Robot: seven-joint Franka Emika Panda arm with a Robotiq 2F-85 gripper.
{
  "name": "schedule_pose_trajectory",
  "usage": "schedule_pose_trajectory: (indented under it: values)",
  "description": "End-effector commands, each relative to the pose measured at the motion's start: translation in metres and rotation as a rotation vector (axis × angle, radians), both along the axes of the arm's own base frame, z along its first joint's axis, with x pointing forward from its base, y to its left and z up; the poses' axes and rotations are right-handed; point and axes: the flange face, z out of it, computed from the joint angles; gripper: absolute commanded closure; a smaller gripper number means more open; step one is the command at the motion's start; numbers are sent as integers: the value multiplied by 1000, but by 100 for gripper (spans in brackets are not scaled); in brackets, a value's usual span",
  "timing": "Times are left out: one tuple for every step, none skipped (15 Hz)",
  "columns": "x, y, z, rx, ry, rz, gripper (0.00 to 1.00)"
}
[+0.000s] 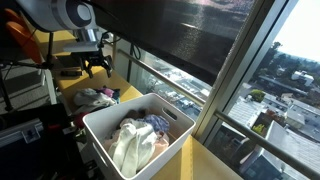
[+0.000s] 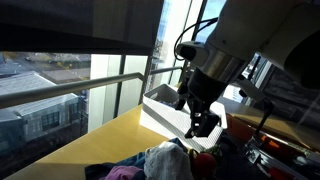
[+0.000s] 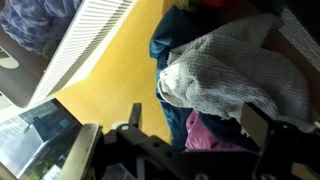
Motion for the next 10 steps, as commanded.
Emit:
schedule_pose_trajectory:
  values:
    - [38, 18, -71, 58, 73, 50, 0]
    - [47, 19, -91, 82, 98, 57, 0]
    - [55, 19, -113, 110, 128, 61, 0]
    - [64, 19, -134, 131, 156, 61, 0]
    - [73, 18, -156, 158, 192, 60, 0]
    - [81, 17, -178, 174, 229, 56, 0]
    - [89, 15, -200, 186, 263, 52, 0]
    - [96, 12, -219, 205, 299, 50, 0]
    - [102, 10, -233, 216, 323, 45, 0]
    - [107, 9, -245, 226, 347, 44, 0]
